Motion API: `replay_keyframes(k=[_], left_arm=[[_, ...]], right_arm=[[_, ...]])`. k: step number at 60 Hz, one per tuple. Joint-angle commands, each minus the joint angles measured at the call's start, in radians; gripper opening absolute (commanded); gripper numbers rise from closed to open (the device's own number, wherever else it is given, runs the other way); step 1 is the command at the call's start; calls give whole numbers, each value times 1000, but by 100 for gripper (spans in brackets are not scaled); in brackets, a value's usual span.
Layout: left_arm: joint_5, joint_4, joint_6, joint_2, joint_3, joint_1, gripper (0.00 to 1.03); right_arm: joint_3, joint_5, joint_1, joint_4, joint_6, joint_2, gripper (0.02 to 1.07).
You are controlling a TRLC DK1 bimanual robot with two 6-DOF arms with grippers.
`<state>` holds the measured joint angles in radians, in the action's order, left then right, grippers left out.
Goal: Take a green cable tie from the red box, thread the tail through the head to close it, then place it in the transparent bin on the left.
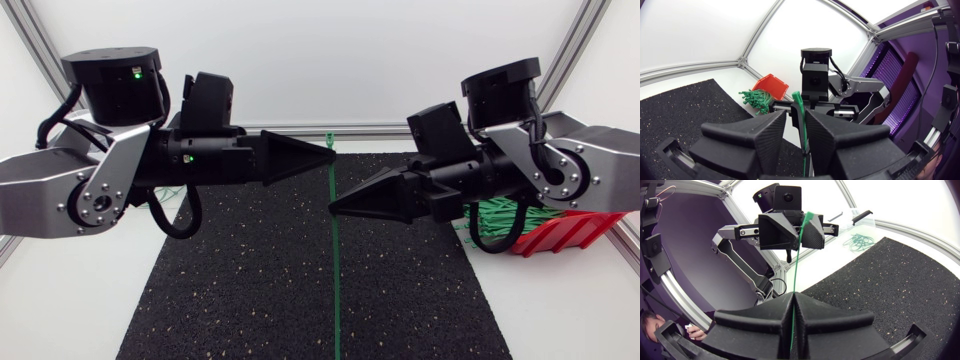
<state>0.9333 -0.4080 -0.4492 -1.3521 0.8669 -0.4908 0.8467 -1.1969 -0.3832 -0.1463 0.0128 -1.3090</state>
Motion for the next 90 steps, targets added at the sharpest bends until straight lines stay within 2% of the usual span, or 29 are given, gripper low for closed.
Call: replay_keyframes(k=[1, 36, 40, 73, 78, 90], left_arm=[[4, 3, -17, 25, -2, -12, 30], [4, 3, -17, 44, -8, -3, 28], [4, 3, -17, 42, -9, -2, 23], [4, -6, -14, 31, -8, -6, 23], [4, -8, -11, 28, -9, -6, 14], [4, -9, -11, 24, -9, -6, 14]], right_arm=[[-28, 0, 6, 10, 16, 7, 8], [-26, 2, 26, 13, 16, -10, 8], [-24, 0, 26, 13, 16, -12, 8], [-24, 0, 23, 13, 16, -24, 8], [-24, 2, 23, 13, 16, -26, 8], [-23, 0, 23, 13, 16, -24, 8]])
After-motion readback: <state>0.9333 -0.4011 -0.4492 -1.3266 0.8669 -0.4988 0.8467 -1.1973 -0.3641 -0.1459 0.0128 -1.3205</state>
